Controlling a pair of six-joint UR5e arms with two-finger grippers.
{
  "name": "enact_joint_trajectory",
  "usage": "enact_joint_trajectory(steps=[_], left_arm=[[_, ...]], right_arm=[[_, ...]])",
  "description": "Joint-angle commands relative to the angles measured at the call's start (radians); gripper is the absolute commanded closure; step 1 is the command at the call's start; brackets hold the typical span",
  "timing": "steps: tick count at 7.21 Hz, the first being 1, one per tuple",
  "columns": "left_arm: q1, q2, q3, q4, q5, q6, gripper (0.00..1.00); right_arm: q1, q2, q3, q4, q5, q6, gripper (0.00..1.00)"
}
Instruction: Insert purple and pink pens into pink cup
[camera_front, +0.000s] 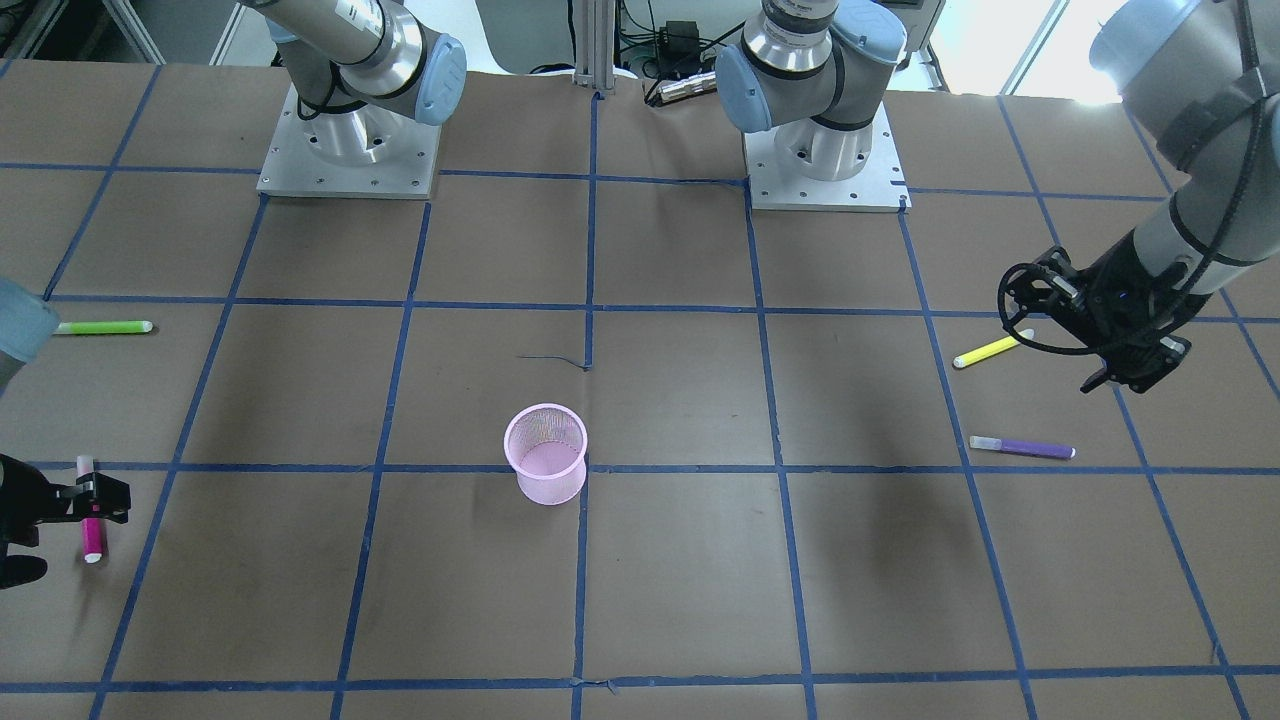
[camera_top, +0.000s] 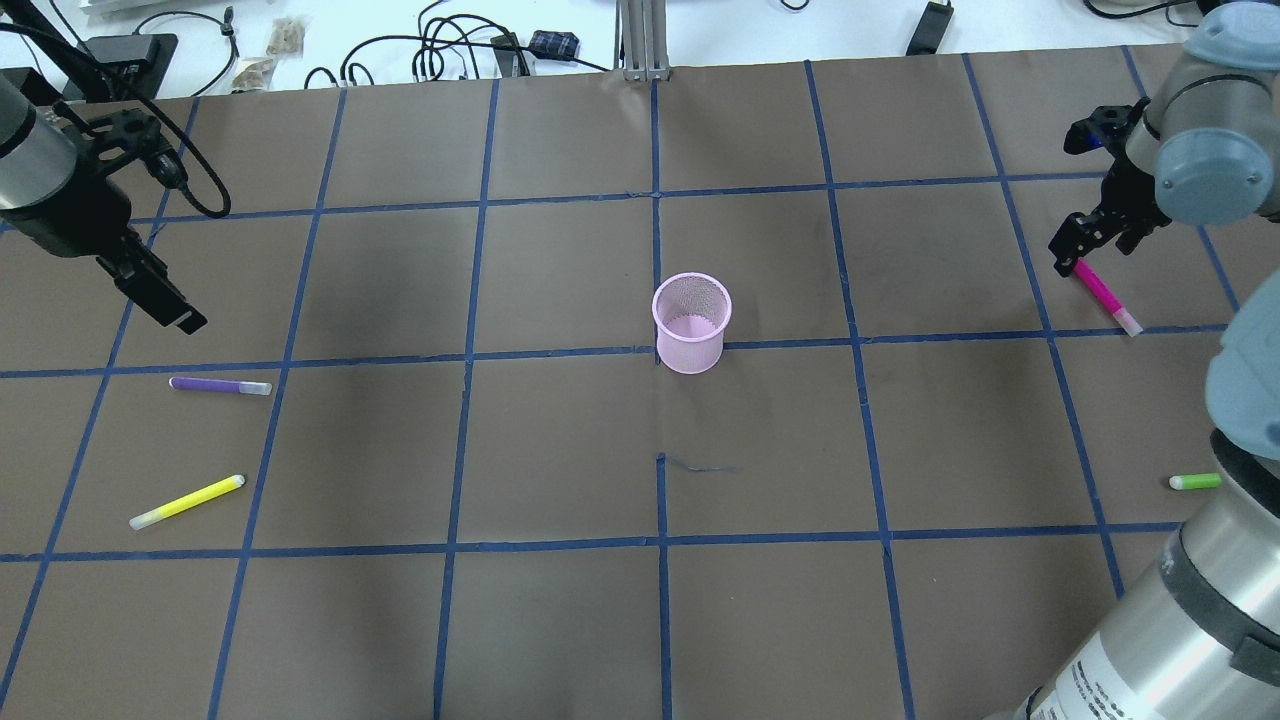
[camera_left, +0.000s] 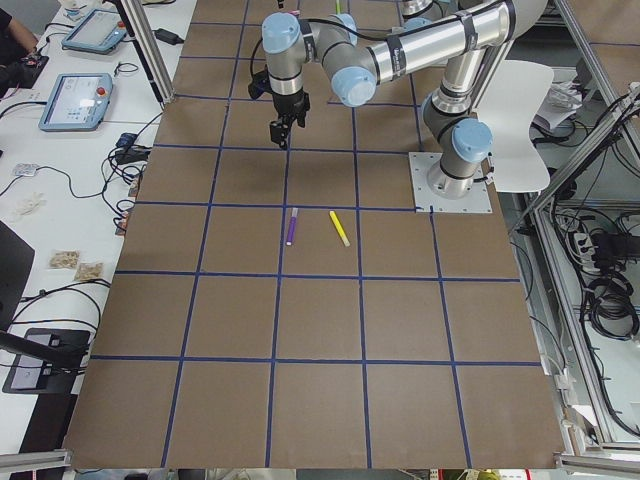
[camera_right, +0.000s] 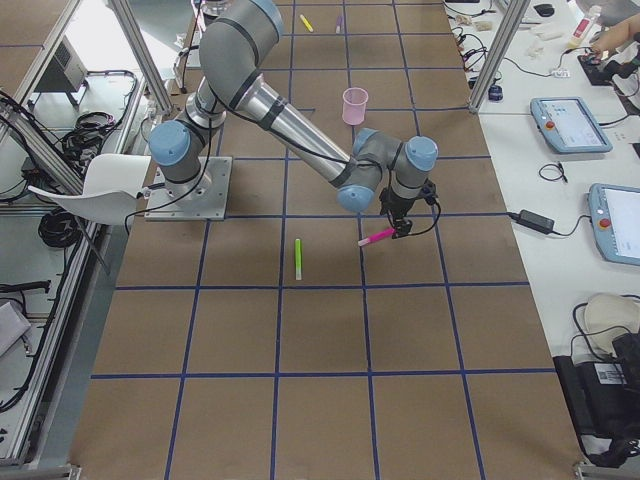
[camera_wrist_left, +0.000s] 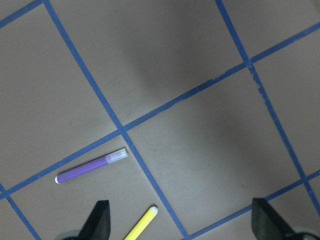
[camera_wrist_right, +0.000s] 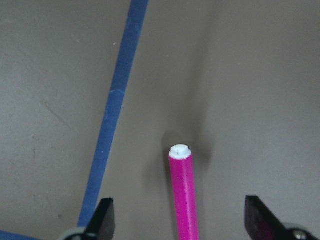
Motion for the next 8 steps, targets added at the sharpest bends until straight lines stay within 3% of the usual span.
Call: enact_joint_trajectory(steps=[1,3,5,6,7,8], left_arm=[[0.030,-0.087,-0.008,0.139,0.001,0.464,0.00],[0.077,-0.176,-0.027,0.270,-0.021,0.750,0.00],[0.111,-0.266,-0.028,0.351,-0.029,0.913,0.00],[0.119,-0.309,-0.029,0.393,-0.026,0.979,0.00],[0.142,-0.342,-0.029,0.399,-0.025,0.980,0.00],[0.159,-0.365,-0.029,0.406,-0.023,0.979,0.00]], right_arm=[[0.000,0.032,-0.004,0.002,-0.008,-0.004,0.15],[0.000,0.032,-0.007,0.004,-0.009,-0.004,0.34],[0.000,0.031,-0.007,0.002,-0.006,0.005,0.84],[0.000,0.034,-0.007,0.001,-0.003,0.010,0.87],[0.000,0.032,-0.007,0.001,-0.002,0.014,1.00],[0.000,0.029,-0.010,0.001,0.000,0.016,1.00]])
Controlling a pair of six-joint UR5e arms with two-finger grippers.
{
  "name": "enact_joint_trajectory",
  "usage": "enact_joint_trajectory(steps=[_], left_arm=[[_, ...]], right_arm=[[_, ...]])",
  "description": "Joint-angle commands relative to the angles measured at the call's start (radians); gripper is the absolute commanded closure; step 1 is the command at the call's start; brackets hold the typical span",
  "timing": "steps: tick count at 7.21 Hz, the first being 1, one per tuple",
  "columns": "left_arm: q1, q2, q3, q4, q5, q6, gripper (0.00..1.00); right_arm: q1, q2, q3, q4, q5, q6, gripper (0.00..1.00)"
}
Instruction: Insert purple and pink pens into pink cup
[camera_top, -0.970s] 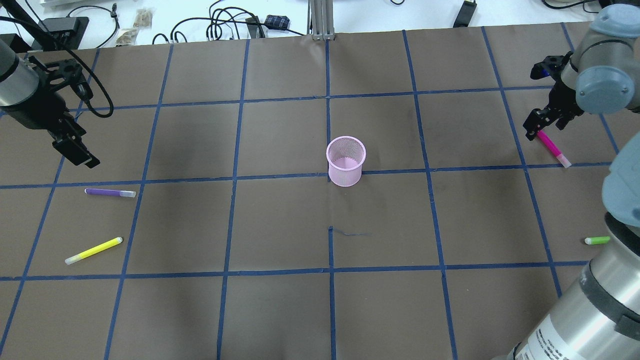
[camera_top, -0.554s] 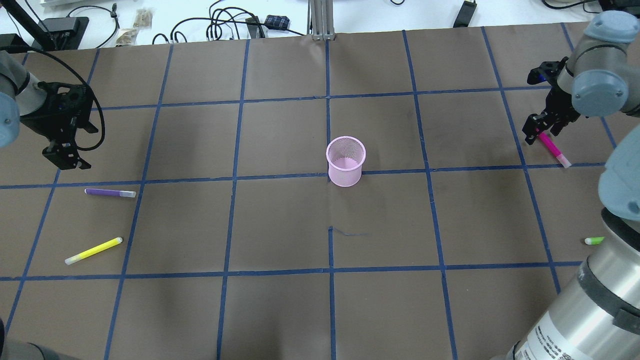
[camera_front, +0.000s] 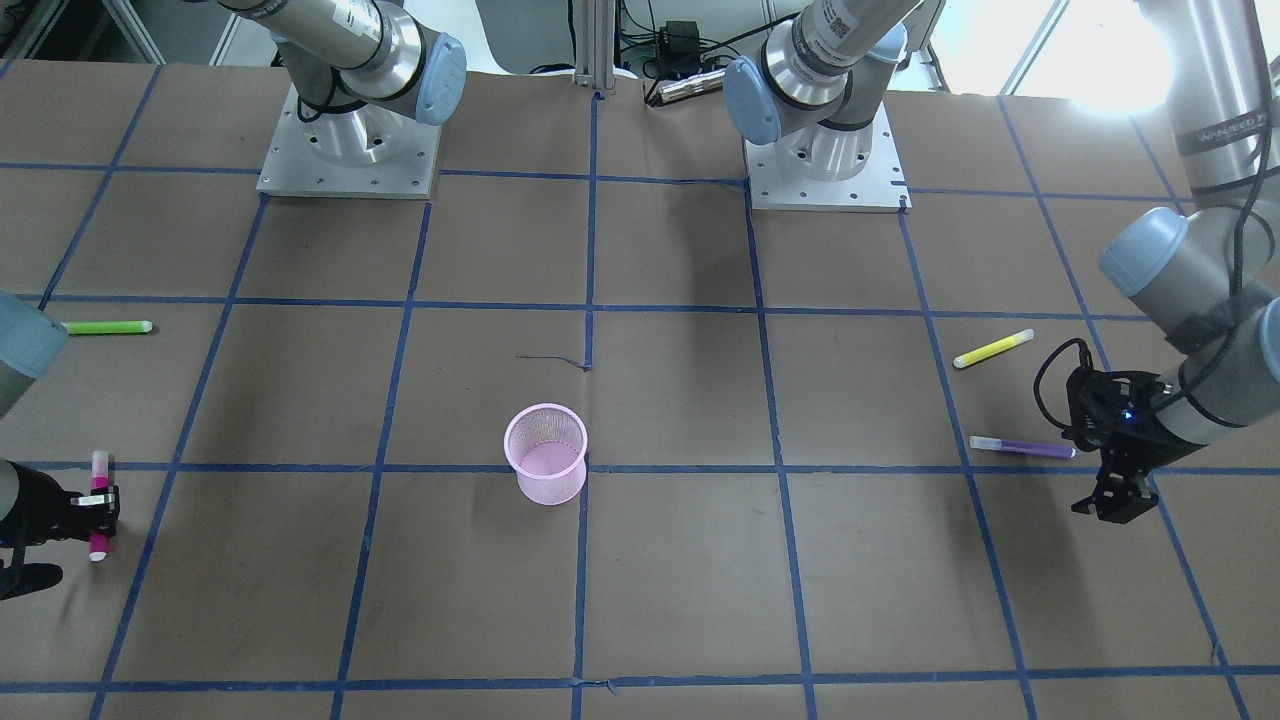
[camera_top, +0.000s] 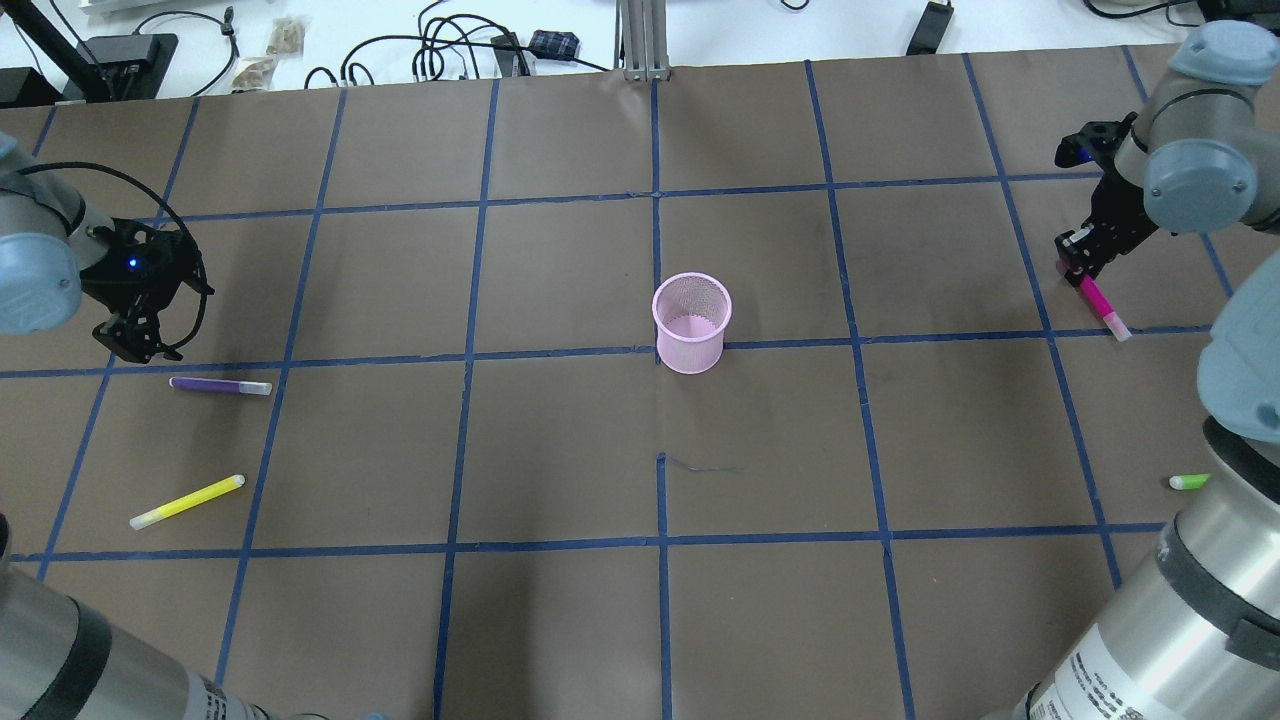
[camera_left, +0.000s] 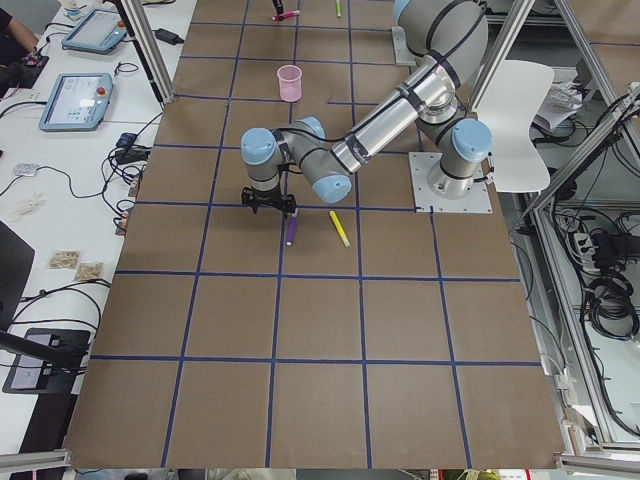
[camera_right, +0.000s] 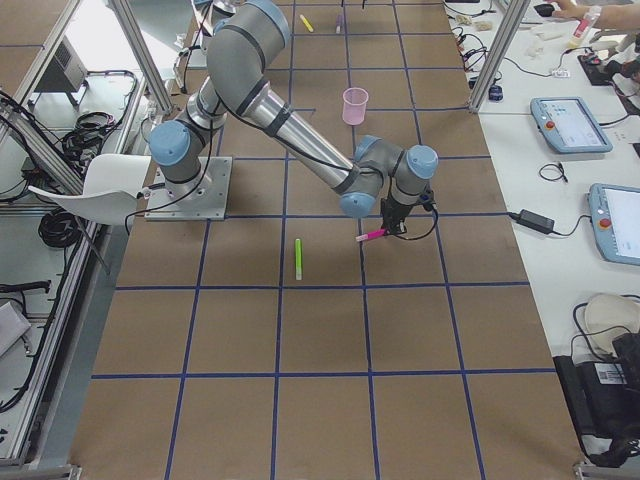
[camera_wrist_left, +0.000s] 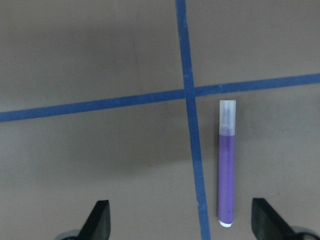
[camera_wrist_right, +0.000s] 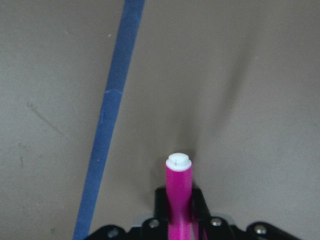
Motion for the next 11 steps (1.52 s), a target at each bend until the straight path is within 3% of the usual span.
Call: enact_joint_trajectory(steps=[1,3,6,9,11], left_arm=[[0.028,-0.050,0.000,0.021,0.003,0.015,0.00],[0.032,-0.067,0.001,0.036,0.000,0.017,0.00],[0.033,-0.065,-0.003,0.035,0.008,0.006,0.08],[0.073,-0.039,-0.075,0.036,0.011,-0.040,0.05],[0.076,-0.041,-0.082,0.036,0.010,-0.041,0.07]], right_arm=[[0.002,-0.010,-0.007,0.001,0.007,0.005,1.00],[0.046,-0.074,-0.082,0.018,0.034,0.020,1.00],[0.297,-0.200,-0.072,-0.050,0.198,0.176,1.00],[0.632,-0.225,0.065,-0.479,0.188,0.510,1.00],[0.751,-0.245,0.170,-0.725,0.058,0.582,1.00]])
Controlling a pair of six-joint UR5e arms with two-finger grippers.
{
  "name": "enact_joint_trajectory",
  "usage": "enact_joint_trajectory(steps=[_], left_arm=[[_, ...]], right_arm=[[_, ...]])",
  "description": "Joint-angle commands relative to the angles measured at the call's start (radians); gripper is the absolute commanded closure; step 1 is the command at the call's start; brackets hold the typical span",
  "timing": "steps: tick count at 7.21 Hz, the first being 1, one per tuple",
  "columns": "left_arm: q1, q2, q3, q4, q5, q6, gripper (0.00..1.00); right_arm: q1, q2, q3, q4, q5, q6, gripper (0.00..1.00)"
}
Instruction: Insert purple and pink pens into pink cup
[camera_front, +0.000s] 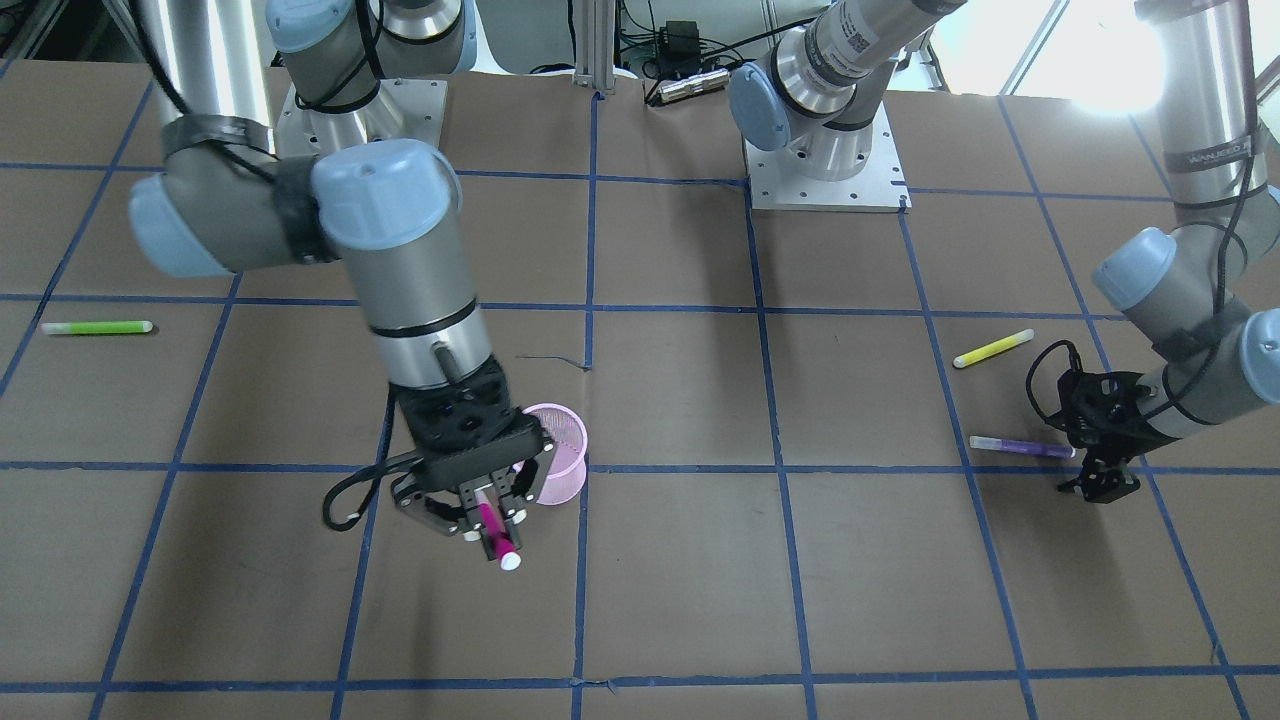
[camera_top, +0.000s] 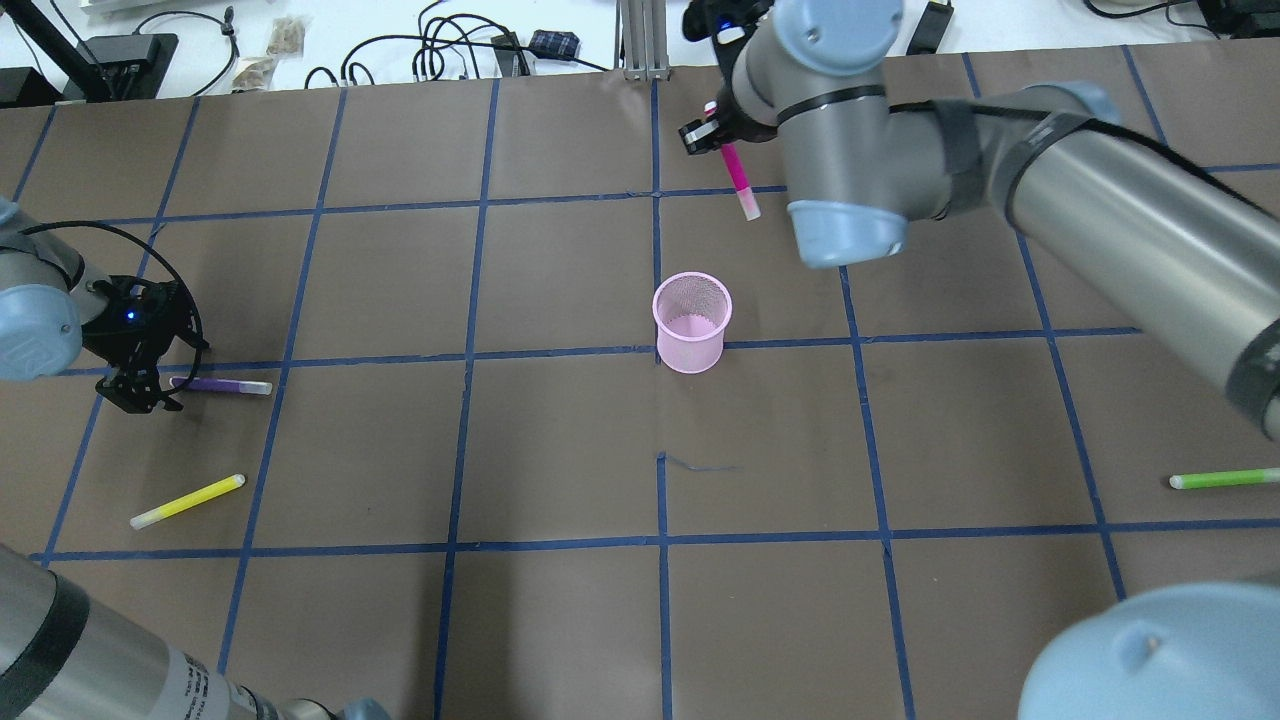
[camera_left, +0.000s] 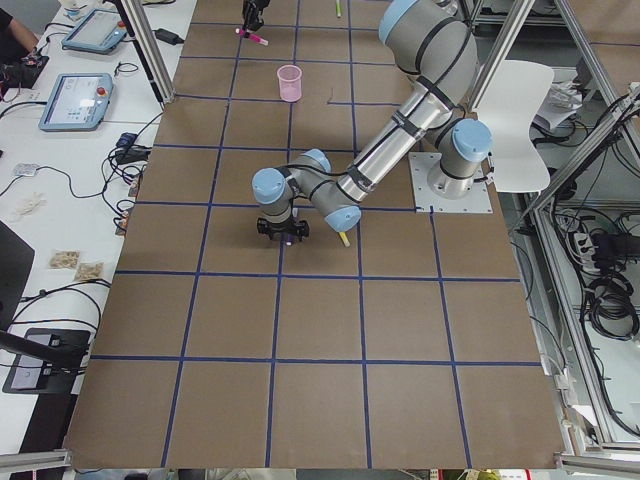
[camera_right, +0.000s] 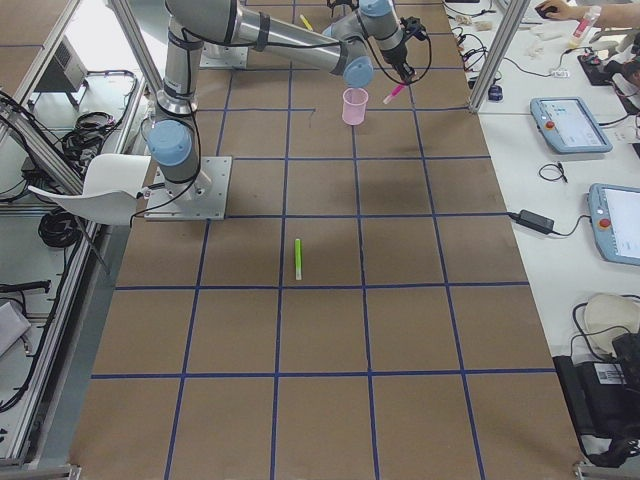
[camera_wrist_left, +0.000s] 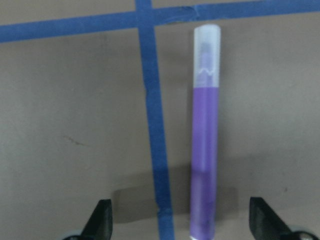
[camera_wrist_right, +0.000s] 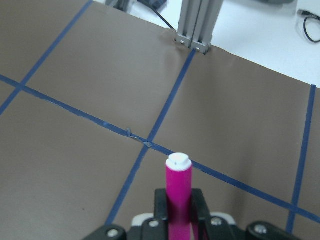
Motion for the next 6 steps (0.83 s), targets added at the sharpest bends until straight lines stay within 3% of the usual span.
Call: enact_joint_trajectory(steps=[1,2,3,5,6], left_arm=[[0.002,-0.001,-0.008,0.002,-0.003,-0.001,0.27],[0.002,-0.001,-0.008,0.002,-0.006,0.010,0.54],[0.004,0.002,-0.006,0.008,-0.004,0.010,0.82],[0.004,0.002,-0.005,0.032,-0.003,0.013,1.00],[0.002,0.002,-0.002,0.034,-0.003,0.015,1.00]], right_arm=[[0.096,-0.022,0.159,-0.339,-0.075,0.067,1.00],[0.096,-0.037,0.257,-0.495,-0.076,0.064,1.00],[0.096,-0.066,0.349,-0.577,-0.099,0.063,1.00],[0.100,-0.089,0.454,-0.731,-0.116,0.075,1.00],[0.102,-0.086,0.462,-0.751,-0.108,0.128,1.00]])
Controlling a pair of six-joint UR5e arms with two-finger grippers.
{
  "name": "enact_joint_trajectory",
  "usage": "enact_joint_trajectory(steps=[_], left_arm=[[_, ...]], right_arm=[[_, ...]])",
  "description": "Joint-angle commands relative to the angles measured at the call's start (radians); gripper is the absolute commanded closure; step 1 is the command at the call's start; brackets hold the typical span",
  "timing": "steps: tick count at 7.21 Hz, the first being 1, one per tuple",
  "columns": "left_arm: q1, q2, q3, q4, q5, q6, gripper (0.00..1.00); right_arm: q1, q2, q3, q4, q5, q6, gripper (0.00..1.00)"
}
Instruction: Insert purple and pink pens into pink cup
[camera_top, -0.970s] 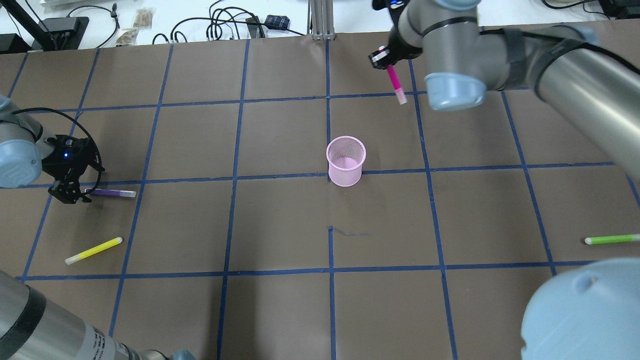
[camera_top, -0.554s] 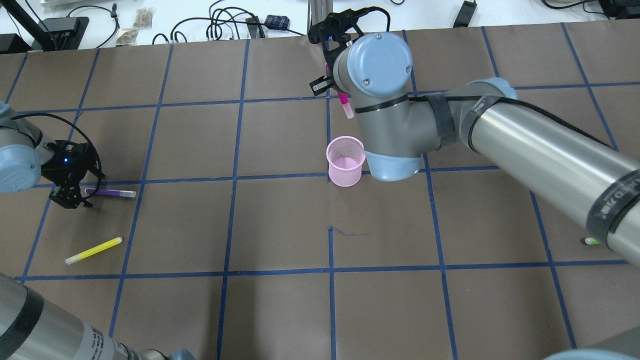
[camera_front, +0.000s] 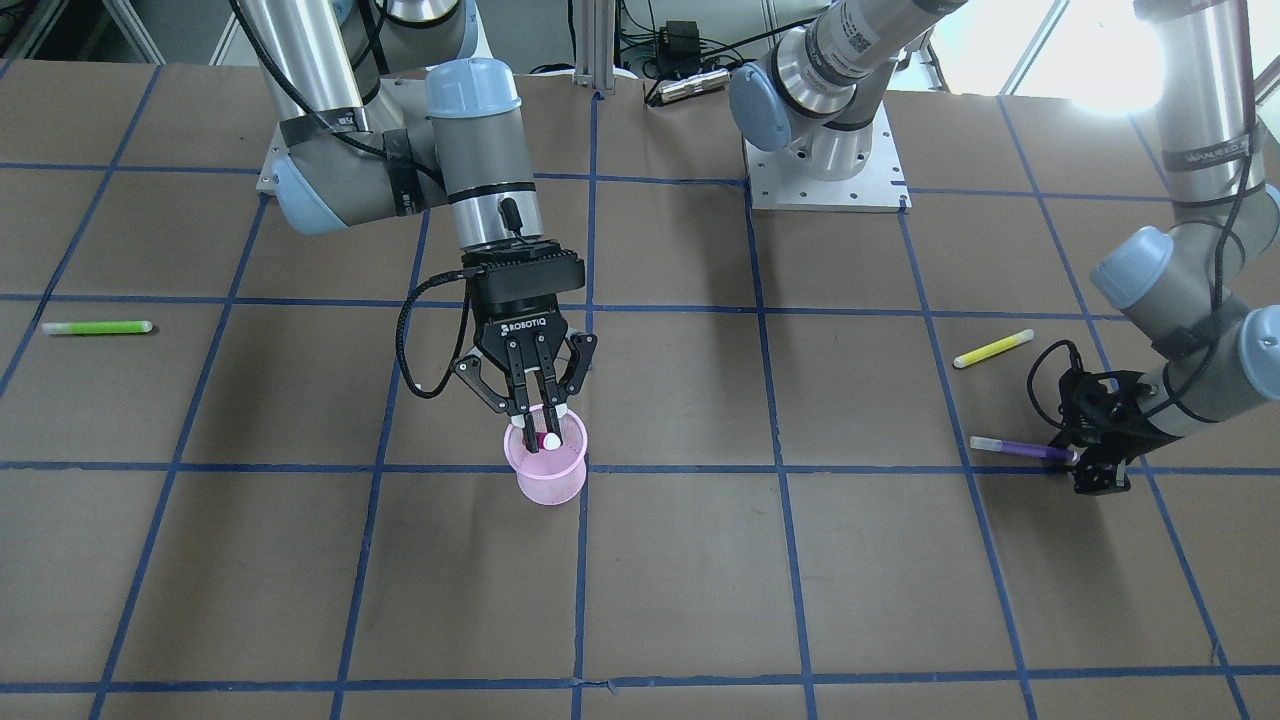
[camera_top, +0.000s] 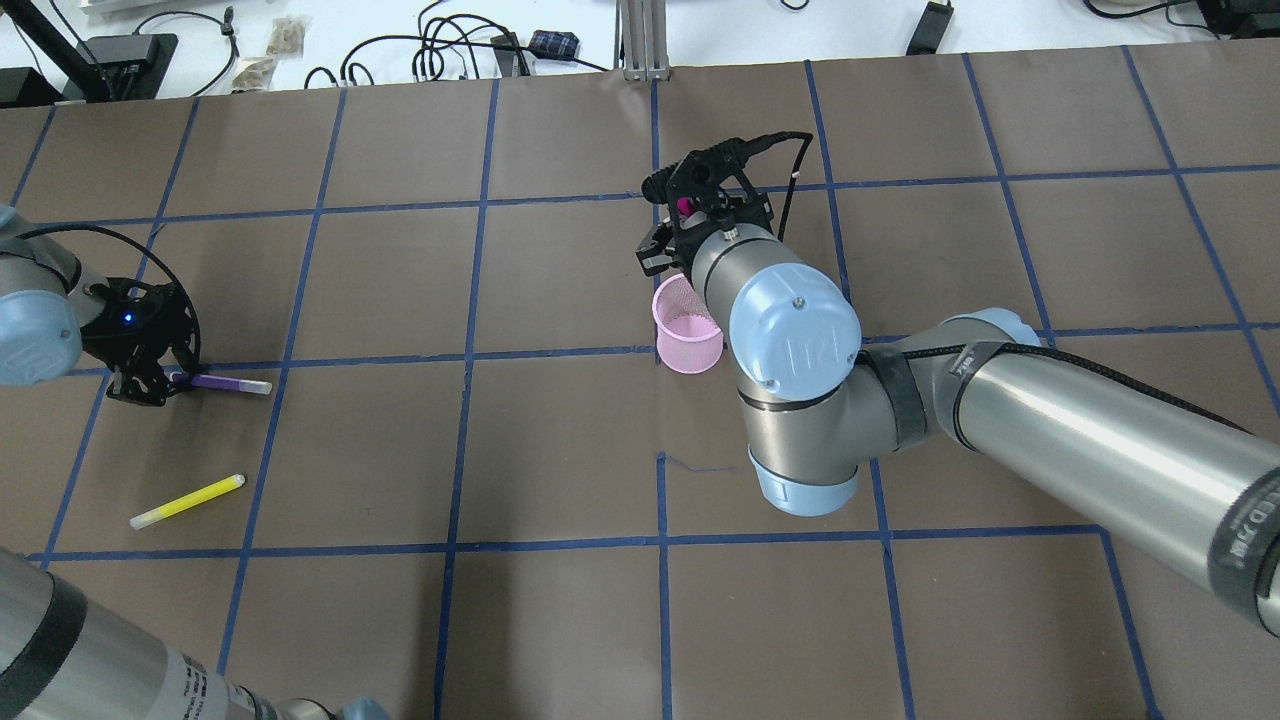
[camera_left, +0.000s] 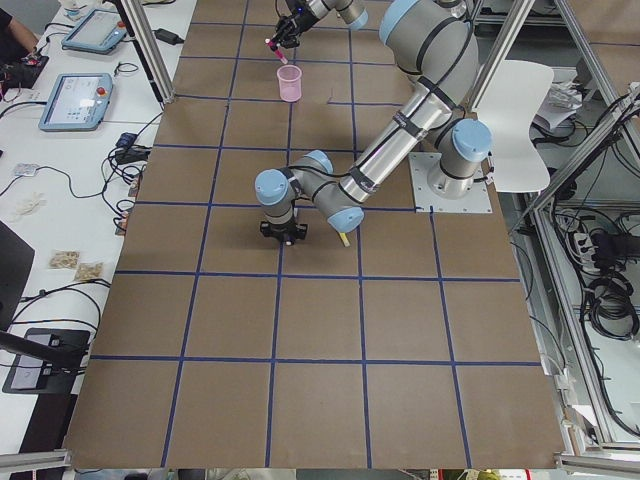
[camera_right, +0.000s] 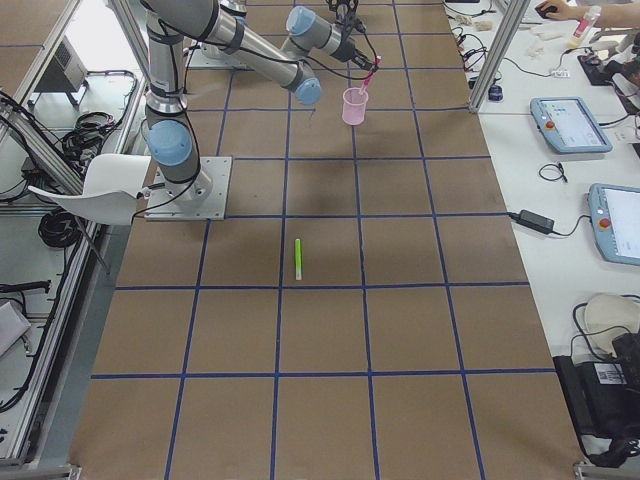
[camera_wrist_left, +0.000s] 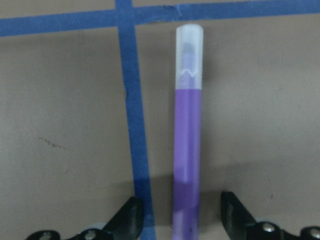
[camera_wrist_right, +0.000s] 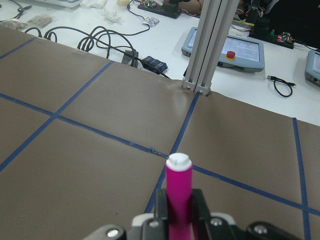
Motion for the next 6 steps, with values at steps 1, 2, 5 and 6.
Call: enact_joint_trajectory(steps=[1,2,5,6], left_arm=[[-0.001,0.002,0.010,0.006,0.002,0.000,1.00],[-0.001,0.000,0.009,0.006,0.000,0.000,1.00],[-0.022,0.061,0.017,-0.011,-0.007,-0.053,1.00],[-0.045,0.110,0.017,-0.031,-0.007,-0.129,1.00]], right_arm=[[0.004,0.006,0.032,-0.053,0.005,0.124,1.00],[0.004,0.018,0.033,-0.062,0.001,0.138,1.00],[0.005,0.076,0.039,-0.106,-0.002,0.140,1.00],[0.013,0.098,0.041,-0.132,-0.004,0.140,1.00]])
